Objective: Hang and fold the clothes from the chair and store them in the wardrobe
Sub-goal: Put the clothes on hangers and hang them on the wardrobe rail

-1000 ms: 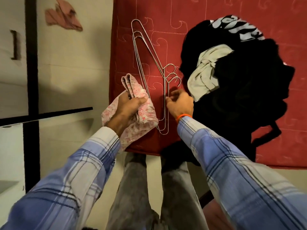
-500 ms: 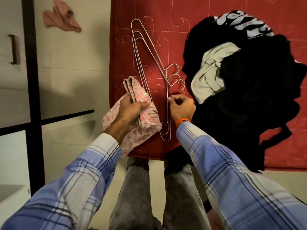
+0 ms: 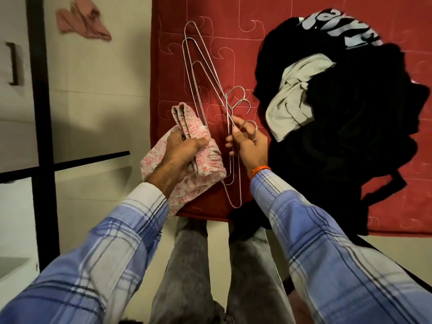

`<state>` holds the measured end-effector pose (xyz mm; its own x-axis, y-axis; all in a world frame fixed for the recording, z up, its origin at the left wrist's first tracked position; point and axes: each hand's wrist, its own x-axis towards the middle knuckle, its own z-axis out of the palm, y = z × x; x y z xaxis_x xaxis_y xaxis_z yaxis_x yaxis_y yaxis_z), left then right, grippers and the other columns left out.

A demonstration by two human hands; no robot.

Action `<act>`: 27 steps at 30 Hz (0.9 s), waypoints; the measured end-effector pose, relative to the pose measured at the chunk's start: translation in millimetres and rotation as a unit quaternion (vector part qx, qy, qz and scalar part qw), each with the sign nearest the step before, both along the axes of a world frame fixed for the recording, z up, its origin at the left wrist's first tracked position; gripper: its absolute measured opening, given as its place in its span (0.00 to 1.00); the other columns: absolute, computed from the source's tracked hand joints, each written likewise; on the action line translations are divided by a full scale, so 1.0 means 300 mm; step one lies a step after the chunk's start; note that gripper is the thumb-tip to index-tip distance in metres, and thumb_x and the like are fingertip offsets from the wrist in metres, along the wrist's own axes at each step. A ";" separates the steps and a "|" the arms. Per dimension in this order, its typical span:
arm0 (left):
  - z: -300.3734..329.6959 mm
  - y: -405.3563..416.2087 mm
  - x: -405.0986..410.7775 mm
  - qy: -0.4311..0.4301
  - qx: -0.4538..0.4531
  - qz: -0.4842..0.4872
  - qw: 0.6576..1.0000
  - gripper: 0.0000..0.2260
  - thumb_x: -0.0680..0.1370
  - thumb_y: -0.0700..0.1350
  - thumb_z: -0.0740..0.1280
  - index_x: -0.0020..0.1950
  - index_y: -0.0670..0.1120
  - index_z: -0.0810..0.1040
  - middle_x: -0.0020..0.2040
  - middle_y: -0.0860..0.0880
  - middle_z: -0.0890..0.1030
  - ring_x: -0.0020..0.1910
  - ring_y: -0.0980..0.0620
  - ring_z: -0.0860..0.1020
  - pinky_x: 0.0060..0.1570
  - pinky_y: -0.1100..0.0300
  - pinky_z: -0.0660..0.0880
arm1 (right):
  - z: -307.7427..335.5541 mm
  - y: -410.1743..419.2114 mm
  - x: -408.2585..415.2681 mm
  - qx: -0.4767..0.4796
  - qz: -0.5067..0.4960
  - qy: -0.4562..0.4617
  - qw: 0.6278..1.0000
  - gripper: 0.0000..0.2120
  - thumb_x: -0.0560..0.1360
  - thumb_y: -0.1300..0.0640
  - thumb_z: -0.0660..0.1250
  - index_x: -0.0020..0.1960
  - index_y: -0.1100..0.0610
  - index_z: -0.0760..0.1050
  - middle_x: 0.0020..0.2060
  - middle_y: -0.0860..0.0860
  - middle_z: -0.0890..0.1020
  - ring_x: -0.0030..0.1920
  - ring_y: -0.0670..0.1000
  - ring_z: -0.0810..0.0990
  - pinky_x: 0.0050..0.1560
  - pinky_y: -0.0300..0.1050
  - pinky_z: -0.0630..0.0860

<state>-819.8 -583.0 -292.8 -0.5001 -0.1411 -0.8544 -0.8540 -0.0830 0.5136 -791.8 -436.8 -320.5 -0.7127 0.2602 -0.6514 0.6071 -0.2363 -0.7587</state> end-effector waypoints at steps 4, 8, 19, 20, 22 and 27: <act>-0.003 -0.003 0.002 0.001 0.006 -0.002 1.000 0.18 0.72 0.31 0.72 0.60 0.42 0.77 0.53 0.43 0.83 0.52 0.44 0.83 0.54 0.42 0.79 | -0.004 -0.005 -0.021 -0.047 -0.055 -0.008 0.997 0.09 0.79 0.64 0.64 0.58 0.64 0.78 0.38 0.51 0.80 0.29 0.42 0.72 0.26 0.35 0.69; -0.002 -0.009 0.009 0.003 0.010 -0.010 1.000 0.15 0.72 0.32 0.72 0.56 0.44 0.78 0.52 0.44 0.84 0.51 0.44 0.83 0.55 0.43 0.79 | -0.006 -0.021 -0.035 0.045 -0.097 0.030 0.994 0.06 0.77 0.60 0.67 0.49 0.59 0.83 0.37 0.50 0.81 0.32 0.40 0.73 0.38 0.40 0.71; -0.005 -0.011 0.011 0.008 0.014 -0.002 1.000 0.14 0.72 0.32 0.72 0.55 0.44 0.79 0.53 0.44 0.84 0.52 0.43 0.83 0.57 0.42 0.78 | 0.017 0.000 -0.003 0.068 -0.186 0.053 0.979 0.08 0.78 0.63 0.65 0.54 0.62 0.81 0.35 0.50 0.77 0.32 0.42 0.73 0.35 0.36 0.74; -0.005 -0.010 0.011 0.008 0.013 -0.003 1.000 0.14 0.72 0.32 0.72 0.56 0.43 0.79 0.53 0.44 0.84 0.52 0.43 0.83 0.56 0.42 0.78 | 0.018 0.000 -0.003 0.039 -0.186 0.035 0.981 0.07 0.79 0.65 0.64 0.52 0.60 0.81 0.32 0.50 0.76 0.28 0.41 0.69 0.29 0.34 0.69; -0.009 -0.008 0.013 0.010 0.013 -0.003 1.000 0.13 0.72 0.32 0.72 0.54 0.45 0.79 0.53 0.44 0.84 0.52 0.43 0.83 0.55 0.42 0.79 | 0.015 0.003 -0.001 0.013 -0.200 0.012 0.980 0.09 0.79 0.67 0.63 0.46 0.57 0.79 0.29 0.49 0.75 0.24 0.40 0.66 0.24 0.33 0.64; -0.014 -0.005 0.021 0.015 0.017 -0.006 1.000 0.11 0.73 0.32 0.71 0.49 0.46 0.79 0.49 0.45 0.84 0.50 0.44 0.83 0.54 0.43 0.80 | 0.002 -0.005 0.011 0.044 -0.249 -0.009 0.967 0.09 0.77 0.62 0.66 0.43 0.51 0.83 0.29 0.49 0.76 0.27 0.43 0.68 0.31 0.38 0.68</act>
